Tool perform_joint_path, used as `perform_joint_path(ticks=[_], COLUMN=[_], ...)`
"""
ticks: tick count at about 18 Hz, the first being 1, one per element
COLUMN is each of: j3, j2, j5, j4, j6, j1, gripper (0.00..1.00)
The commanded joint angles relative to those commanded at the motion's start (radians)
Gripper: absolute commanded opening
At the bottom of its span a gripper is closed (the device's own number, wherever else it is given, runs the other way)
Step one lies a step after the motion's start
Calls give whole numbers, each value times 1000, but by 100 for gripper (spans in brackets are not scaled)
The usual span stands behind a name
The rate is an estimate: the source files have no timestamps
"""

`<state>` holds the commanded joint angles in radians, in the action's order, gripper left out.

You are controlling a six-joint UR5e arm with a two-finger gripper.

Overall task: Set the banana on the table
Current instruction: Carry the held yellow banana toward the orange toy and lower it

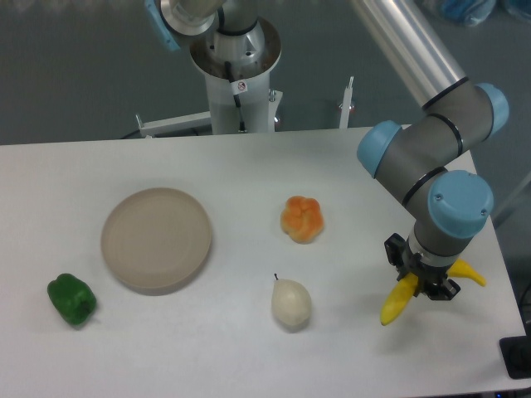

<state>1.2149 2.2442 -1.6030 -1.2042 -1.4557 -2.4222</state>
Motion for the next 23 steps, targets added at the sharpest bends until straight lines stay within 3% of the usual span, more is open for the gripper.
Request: perform_joint_path(ticks=[7,11,16,20,23], j3=[18,98,250,374,422], j2=[-2,-38,-121,-173,-176], j5=[9,8,8,8,8], j4=[3,0,14,110,120], j6=[-2,0,-57,-58,-46], j1=[2,15,14,35,58], gripper=[0,0,0,0,0])
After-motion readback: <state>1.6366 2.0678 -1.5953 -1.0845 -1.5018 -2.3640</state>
